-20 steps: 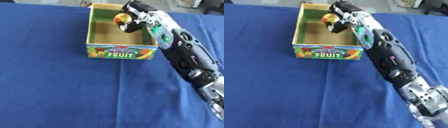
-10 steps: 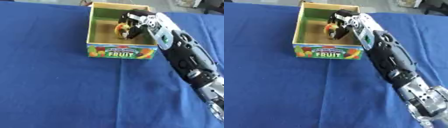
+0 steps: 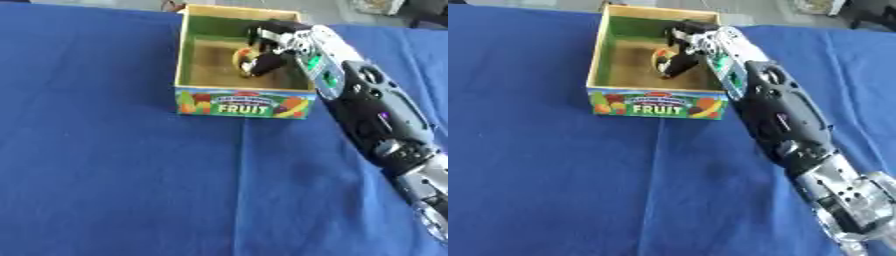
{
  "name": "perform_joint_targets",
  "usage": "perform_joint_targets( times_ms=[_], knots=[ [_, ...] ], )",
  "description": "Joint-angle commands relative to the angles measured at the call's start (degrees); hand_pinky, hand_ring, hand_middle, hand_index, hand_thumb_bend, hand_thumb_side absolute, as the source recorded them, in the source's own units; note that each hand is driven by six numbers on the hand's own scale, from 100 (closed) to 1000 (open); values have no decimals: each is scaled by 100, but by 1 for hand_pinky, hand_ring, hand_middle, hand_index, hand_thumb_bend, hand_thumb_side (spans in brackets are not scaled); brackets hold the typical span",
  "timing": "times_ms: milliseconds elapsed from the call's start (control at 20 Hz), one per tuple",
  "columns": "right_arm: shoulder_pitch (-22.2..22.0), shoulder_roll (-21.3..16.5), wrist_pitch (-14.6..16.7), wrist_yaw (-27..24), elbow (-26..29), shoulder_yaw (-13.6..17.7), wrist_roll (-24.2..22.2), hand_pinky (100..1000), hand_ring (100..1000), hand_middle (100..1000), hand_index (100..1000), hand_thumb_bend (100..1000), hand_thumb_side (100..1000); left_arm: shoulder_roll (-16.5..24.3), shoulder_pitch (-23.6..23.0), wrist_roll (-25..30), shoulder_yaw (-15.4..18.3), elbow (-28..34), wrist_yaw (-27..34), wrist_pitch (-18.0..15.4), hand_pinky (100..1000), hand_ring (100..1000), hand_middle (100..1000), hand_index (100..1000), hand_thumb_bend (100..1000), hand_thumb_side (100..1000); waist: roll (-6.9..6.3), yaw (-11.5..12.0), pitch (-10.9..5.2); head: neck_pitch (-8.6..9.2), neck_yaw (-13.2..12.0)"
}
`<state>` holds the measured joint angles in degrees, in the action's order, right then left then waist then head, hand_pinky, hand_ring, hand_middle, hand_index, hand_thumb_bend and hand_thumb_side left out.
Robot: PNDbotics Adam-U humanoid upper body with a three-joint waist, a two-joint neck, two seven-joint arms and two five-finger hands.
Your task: Pick up objects on the table and place them in the box.
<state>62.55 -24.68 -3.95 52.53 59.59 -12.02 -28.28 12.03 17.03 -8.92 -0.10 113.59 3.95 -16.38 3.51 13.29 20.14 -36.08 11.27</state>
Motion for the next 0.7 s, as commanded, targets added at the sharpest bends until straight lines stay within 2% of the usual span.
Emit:
perform_joint_targets(
  times_ms=[50, 250, 550, 700],
  knots=[
    [144, -259, 3, -28, 411, 62, 118, 756, 744, 807, 972, 100, 441, 40, 35, 5, 19, 100, 13, -4, 450, 569, 572, 786, 100, 979, -51, -26, -179, 39, -42],
    [67, -501, 11, -344, 979, 65, 56, 752, 735, 803, 965, 100, 425, 43, 12, -4, 32, 100, 20, 0, 451, 569, 572, 786, 100, 978, -69, -73, -238, 17, -101],
    [-248, -930, -103, -1085, 2084, 202, -52, 745, 715, 797, 959, 100, 473, 47, -24, -27, 59, 100, 30, 2, 452, 569, 573, 786, 100, 976, -108, -136, -327, -3, -195],
    [-556, -1268, -192, -1350, 2900, 313, 55, 745, 713, 793, 950, 100, 420, 45, -38, -44, 80, 100, 31, -6, 452, 569, 573, 786, 100, 974, -129, -170, -350, -13, -254]
  ],
)
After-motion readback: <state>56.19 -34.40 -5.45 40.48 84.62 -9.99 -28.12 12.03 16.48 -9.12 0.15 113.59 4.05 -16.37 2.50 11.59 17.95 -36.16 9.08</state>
